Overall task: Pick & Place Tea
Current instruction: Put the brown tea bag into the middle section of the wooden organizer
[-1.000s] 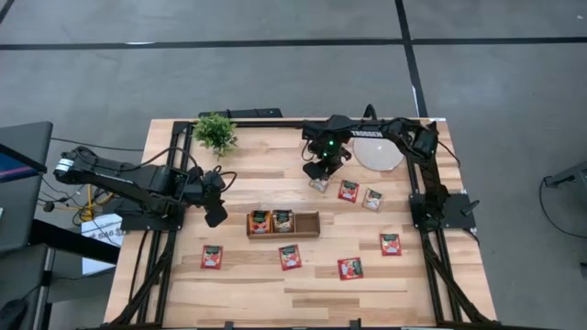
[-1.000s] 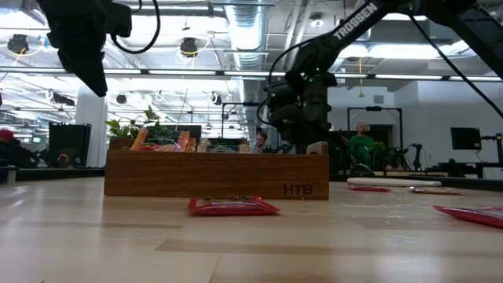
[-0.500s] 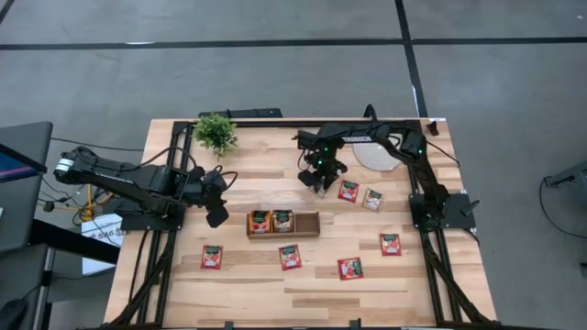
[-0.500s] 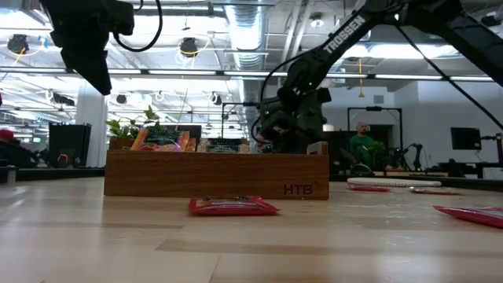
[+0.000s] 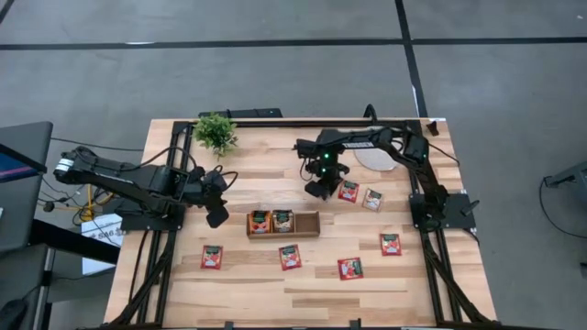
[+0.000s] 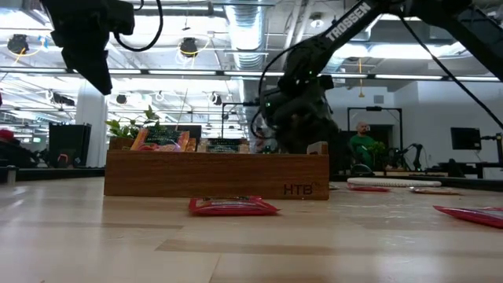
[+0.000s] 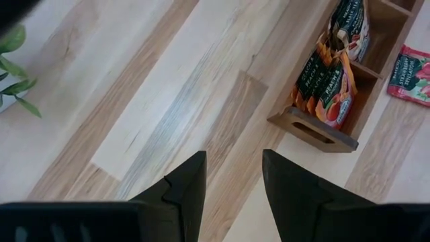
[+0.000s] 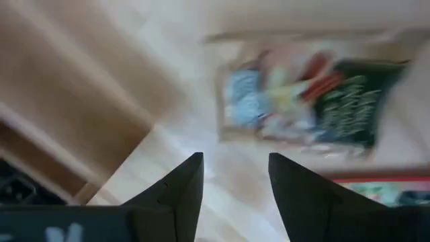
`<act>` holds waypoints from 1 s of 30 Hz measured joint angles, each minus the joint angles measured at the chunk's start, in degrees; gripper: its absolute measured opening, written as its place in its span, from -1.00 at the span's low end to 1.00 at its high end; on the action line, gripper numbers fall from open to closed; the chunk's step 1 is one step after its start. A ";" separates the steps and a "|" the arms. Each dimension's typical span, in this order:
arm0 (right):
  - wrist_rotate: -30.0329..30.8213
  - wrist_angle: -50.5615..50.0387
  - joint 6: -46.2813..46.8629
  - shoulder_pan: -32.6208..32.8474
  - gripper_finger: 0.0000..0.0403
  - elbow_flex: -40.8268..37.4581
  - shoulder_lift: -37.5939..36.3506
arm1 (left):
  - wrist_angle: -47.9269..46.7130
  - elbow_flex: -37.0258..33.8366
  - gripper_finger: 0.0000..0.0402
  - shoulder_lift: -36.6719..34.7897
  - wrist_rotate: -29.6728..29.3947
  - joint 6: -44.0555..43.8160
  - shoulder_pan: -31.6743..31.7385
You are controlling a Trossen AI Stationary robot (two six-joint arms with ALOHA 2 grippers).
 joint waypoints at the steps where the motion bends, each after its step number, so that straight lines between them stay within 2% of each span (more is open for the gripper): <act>1: -0.20 0.10 -0.53 0.38 -0.21 0.00 -0.42 | 0.08 0.00 -0.32 0.00 0.00 0.00 -0.02; 5: 0.81 0.57 -1.36 1.54 -0.23 0.04 -2.75 | 0.10 0.00 -0.32 0.00 0.00 -0.02 -0.02; 10: 9.75 0.46 1.27 1.00 -0.26 0.07 -4.33 | 0.34 0.00 -0.32 0.00 0.00 0.00 0.00; 15: 9.54 1.03 5.02 -1.53 -0.22 0.09 -4.35 | 0.41 0.00 -0.32 0.00 0.00 -0.01 0.00; 23: 8.26 2.91 7.69 -5.97 0.00 0.11 -4.35 | 0.41 0.00 -0.32 0.00 0.00 0.00 0.00; 30: 7.93 3.80 8.72 -4.95 0.06 0.15 -1.24 | 0.43 0.00 -0.32 0.00 0.00 0.37 0.00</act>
